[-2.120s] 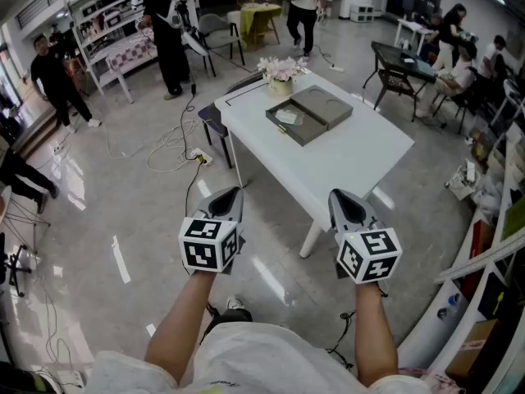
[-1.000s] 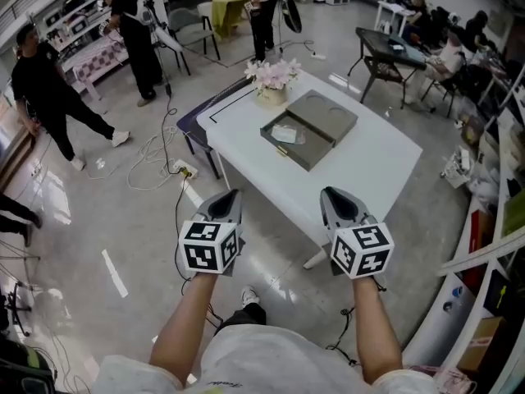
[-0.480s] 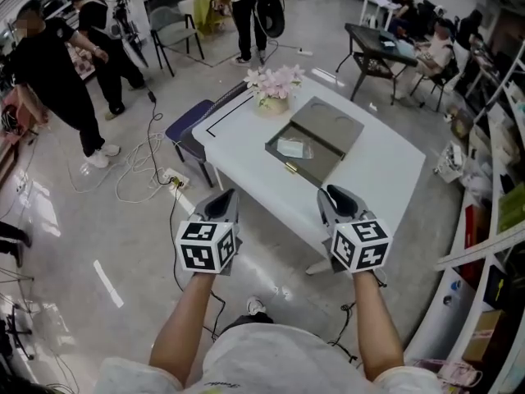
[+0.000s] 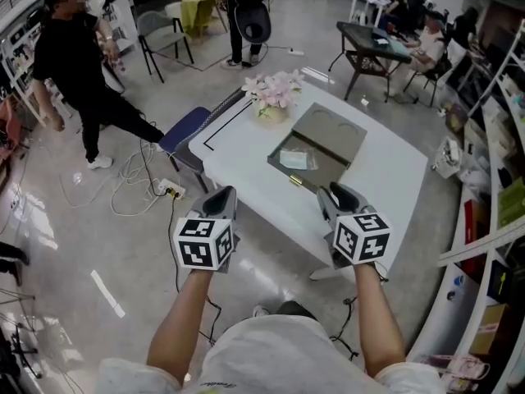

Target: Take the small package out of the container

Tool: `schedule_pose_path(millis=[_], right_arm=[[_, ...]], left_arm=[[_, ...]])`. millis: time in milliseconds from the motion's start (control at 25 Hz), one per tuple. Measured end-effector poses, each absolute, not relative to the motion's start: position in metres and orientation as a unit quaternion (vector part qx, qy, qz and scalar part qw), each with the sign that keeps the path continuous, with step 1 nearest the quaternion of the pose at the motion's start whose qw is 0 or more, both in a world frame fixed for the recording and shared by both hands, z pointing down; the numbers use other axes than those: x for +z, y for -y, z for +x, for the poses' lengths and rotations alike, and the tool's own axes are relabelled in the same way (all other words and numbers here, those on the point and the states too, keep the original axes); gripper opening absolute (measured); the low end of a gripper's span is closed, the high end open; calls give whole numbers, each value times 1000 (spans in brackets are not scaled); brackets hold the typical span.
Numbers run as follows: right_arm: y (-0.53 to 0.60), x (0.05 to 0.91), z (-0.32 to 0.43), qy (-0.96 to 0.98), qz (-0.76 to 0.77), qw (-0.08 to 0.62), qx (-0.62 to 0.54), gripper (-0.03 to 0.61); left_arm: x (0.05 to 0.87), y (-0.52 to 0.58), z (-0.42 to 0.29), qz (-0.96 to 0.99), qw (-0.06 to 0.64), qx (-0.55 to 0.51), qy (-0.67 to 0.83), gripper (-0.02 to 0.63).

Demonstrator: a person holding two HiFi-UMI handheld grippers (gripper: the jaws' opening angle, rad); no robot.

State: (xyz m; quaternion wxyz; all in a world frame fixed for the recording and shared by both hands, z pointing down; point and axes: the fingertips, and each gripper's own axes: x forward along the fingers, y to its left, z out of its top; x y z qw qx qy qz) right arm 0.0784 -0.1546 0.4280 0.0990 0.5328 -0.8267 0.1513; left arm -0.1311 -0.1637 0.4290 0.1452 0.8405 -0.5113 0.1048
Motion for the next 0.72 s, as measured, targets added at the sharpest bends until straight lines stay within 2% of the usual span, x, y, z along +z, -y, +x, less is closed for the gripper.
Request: schedule_pose_path(millis=[440, 720], right_arm=[[213, 451, 83, 814, 541, 103, 186, 135], [260, 477, 91, 799, 544, 133, 221, 164]], left_arm=[[442, 218, -123, 853, 137, 127, 488, 2], [449, 270, -118, 855, 141, 139, 479, 2]])
